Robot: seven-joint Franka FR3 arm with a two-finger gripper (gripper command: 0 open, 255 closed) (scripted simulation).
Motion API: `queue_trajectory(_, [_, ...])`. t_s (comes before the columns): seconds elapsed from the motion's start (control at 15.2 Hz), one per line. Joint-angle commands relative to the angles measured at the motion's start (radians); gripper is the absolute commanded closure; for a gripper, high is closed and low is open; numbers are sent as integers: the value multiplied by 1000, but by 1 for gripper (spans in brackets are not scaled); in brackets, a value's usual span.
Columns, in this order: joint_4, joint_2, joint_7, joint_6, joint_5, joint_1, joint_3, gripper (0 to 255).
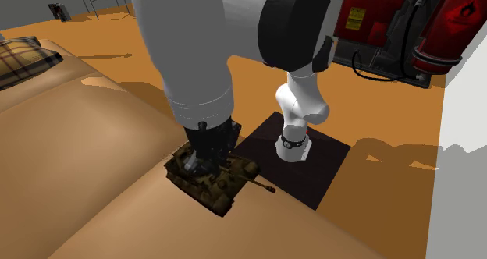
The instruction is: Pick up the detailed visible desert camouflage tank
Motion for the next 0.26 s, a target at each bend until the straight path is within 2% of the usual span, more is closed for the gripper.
queue_trajectory(0.0, [71, 27, 4, -44, -13, 13, 2, 255])
queue_trajectory(0.07, [112, 44, 6, -69, -22, 23, 3, 255])
queue_trajectory(0.2, [119, 47, 6, -73, -23, 24, 3, 255])
